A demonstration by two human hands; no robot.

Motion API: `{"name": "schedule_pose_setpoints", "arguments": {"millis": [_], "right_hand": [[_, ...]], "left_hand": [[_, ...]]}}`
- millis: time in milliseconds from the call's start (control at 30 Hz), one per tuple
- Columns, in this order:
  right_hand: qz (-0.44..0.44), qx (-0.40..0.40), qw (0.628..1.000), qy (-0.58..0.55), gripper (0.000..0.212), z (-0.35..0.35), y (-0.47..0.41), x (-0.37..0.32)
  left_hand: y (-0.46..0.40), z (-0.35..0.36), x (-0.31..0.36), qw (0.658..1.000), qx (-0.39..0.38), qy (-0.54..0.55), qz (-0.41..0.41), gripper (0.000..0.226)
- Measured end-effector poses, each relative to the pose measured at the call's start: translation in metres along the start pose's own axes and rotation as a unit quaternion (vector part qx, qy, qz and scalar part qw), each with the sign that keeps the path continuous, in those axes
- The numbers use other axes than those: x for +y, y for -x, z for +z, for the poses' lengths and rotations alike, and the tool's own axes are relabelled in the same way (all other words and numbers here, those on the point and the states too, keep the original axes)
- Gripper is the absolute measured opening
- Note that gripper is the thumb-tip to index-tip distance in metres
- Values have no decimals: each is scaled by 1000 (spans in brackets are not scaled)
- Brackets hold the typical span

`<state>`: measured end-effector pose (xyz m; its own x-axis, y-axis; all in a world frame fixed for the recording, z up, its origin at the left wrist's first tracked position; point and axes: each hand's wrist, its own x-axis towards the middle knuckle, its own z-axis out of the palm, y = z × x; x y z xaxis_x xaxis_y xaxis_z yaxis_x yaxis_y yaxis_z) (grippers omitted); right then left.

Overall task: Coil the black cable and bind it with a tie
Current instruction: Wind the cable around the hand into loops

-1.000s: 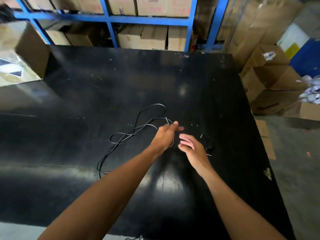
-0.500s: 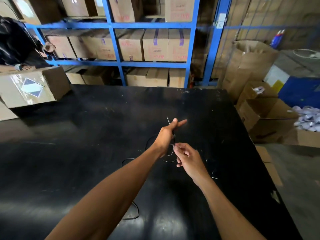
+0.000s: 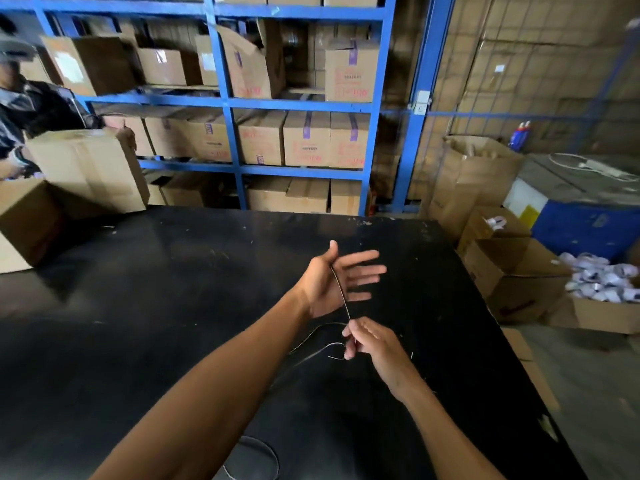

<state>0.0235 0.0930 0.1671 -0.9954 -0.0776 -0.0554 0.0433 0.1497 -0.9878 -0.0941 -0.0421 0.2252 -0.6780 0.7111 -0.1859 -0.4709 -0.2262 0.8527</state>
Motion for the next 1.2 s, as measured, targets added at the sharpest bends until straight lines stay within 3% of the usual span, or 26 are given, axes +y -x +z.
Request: {"name": "schedule_pose_setpoints", "arguments": {"millis": [167, 300, 400, 533, 633, 800, 967, 1100, 1200], "right_hand": [[35, 16, 999, -29, 48, -1, 13, 30], [84, 29, 996, -7, 47, -3, 6, 48], [134, 102, 986, 11, 45, -5, -9, 46], [113, 215, 970, 19, 44, -17, -47, 6], [52, 222, 973, 45, 32, -22, -70, -47], [-13, 188, 979, 80, 17, -7, -73, -102], [-31, 137, 990, -1, 25, 17, -50, -75], [-34, 67, 991, -108, 28, 38, -22, -31], [-6, 9, 994, -108, 30, 44, -12, -3]], "left_hand": [[23, -9, 58, 990, -77, 115, 25, 66], [46, -16, 92, 979, -174, 108, 6, 59], [65, -25, 97, 968, -234, 68, -57, 58], [83, -32, 77, 954, -216, -77, -191, 59], [88, -42, 53, 946, -151, -134, -253, 60], [88, -66, 41, 977, -38, -99, -186, 59], [85, -63, 58, 997, 57, -3, -56, 54], [74, -48, 83, 986, 22, 150, 71, 52], [65, -37, 92, 977, -36, 166, 129, 52]]}}
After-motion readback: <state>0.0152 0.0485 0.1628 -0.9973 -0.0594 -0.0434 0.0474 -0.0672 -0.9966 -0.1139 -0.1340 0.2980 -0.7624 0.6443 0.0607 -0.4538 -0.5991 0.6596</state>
